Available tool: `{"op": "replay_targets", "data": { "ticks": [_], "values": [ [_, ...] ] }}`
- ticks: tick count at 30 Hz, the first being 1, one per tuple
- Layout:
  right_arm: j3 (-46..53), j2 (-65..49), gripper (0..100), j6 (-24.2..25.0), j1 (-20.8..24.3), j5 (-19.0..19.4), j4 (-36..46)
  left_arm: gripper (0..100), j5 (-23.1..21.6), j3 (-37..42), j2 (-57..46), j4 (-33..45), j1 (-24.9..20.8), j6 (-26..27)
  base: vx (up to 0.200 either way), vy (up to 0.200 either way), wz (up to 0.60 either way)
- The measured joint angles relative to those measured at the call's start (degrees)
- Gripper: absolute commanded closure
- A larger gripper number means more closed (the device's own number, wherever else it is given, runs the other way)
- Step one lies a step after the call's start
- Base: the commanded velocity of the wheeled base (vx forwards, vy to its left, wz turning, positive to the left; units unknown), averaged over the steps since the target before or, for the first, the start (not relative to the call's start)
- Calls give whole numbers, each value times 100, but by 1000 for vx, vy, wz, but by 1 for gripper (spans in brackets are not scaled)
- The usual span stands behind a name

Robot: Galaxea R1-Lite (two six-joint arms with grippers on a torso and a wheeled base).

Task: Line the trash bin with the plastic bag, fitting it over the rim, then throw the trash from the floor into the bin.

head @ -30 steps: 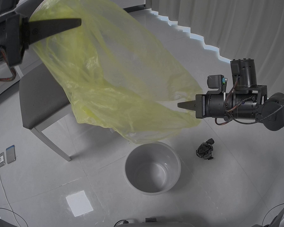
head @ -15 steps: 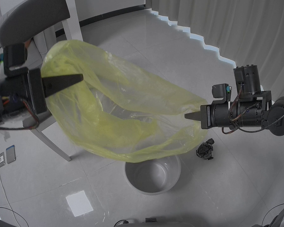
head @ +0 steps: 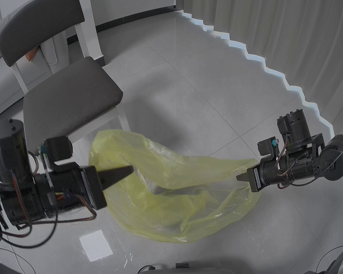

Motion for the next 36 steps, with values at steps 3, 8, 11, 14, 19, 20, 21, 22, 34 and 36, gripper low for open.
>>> {"op": "replay_targets", "data": {
  "ticks": [3, 8, 11, 14, 19, 20, 21, 22, 34, 36],
  "values": [
    [74, 29, 100, -26, -96, 5, -12, 100, -66, 241, 279, -394, -20, -7, 0, 0, 0],
    [96, 190, 100, -11, -210, 35, -168, 100, -235, 421, 930, -1420, 100, -2, 0, 0, 0],
    [99, 378, 100, 0, -265, 51, -390, 100, -293, 529, 1370, -2026, 151, 2, 0, 0, 0],
    [122, 601, 100, 5, -297, 93, -513, 100, -332, 702, 1709, -2326, 124, -20, 0, 0, 0],
    [229, 940, 100, 2, -369, 216, -613, 100, -321, 870, 2196, -2486, -90, -51, 0, 0, 0],
    [256, 984, 100, 2, -389, 235, -635, 100, -317, 873, 2275, -2534, -124, -52, 0, 0, 0],
    [282, 1030, 100, 2, -418, 254, -668, 100, -315, 873, 2369, -2594, -157, -55, 0, 0, 0],
    [315, 1067, 100, 2, -455, 271, -701, 100, -310, 866, 2454, -2679, -184, -52, 0, 0, 0],
    [647, 1235, 100, -57, -708, 378, -1026, 100, -240, 1133, 3195, -3402, -276, -230, 0, 0, 0],
    [529, 1323, 100, -37, -683, 375, -1065, 100, -240, 1179, 3243, -3407, -132, -235, 0, 0, 0]
  ]
}}
